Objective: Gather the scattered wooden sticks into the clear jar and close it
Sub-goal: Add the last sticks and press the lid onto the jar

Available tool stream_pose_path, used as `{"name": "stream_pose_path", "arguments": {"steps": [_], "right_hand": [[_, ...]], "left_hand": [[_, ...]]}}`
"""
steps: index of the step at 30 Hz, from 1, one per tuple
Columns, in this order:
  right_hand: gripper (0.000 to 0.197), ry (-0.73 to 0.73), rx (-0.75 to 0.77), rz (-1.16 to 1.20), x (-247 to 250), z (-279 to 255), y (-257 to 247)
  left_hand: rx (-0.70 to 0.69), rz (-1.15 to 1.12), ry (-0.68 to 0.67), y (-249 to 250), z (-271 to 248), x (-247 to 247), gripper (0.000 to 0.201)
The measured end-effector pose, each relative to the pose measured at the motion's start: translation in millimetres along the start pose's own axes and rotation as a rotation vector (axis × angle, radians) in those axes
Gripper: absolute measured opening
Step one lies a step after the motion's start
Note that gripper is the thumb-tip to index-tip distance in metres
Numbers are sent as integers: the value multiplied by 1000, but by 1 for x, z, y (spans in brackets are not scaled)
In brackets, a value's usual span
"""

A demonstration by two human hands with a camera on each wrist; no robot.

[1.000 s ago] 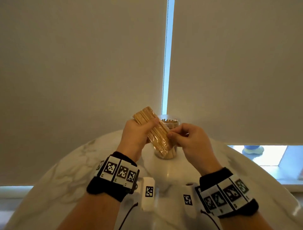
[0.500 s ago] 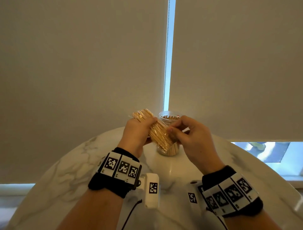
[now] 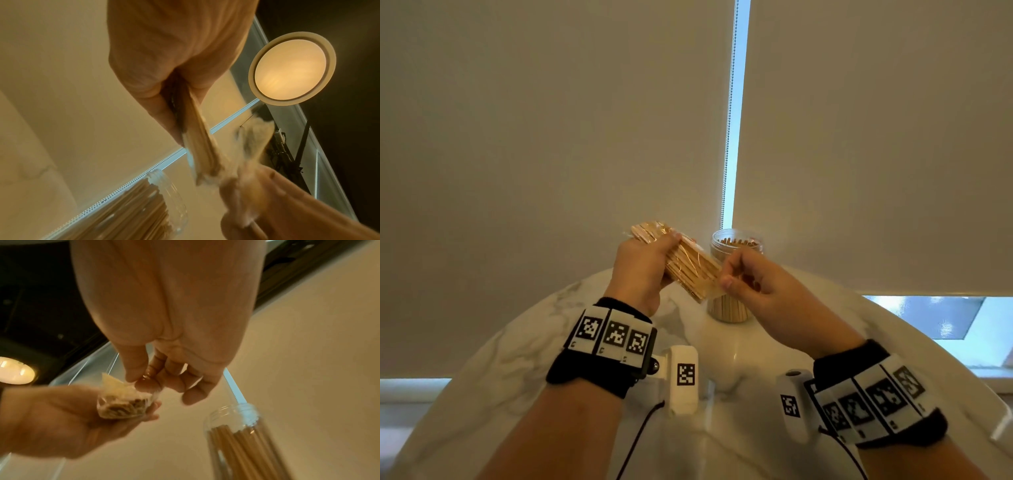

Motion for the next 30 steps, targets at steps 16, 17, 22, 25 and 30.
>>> {"name": "stream_pose_path", "arguments": {"steps": [16, 17, 22, 25, 30], "right_hand": [[50, 133, -1008, 718, -33, -33, 99], [55, 100, -1061, 829, -44, -36, 99], [49, 76, -1162, 1086, -73, -50, 110], [42, 83, -1160, 1133, -80, -53, 115], [41, 105, -1165, 1144, -80, -50, 111]], "left_hand": [[-141, -62, -11, 25, -24, -23, 20], [-149, -16, -39, 23, -29, -31, 21], [-155, 88, -152, 14, -49, -58, 21], [-117, -18, -186, 20, -55, -60, 24], [-80, -169, -190, 29, -59, -58, 32]]}}
Point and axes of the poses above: each hand's wrist, its own z-axis towards the middle knuckle, its own x-axis out of the back of the hand, y = z × x, the point moved 10 cm from there along z, towards the middle knuckle, and after that the axes turned 10 degrees about y, right-handed, at the moved point
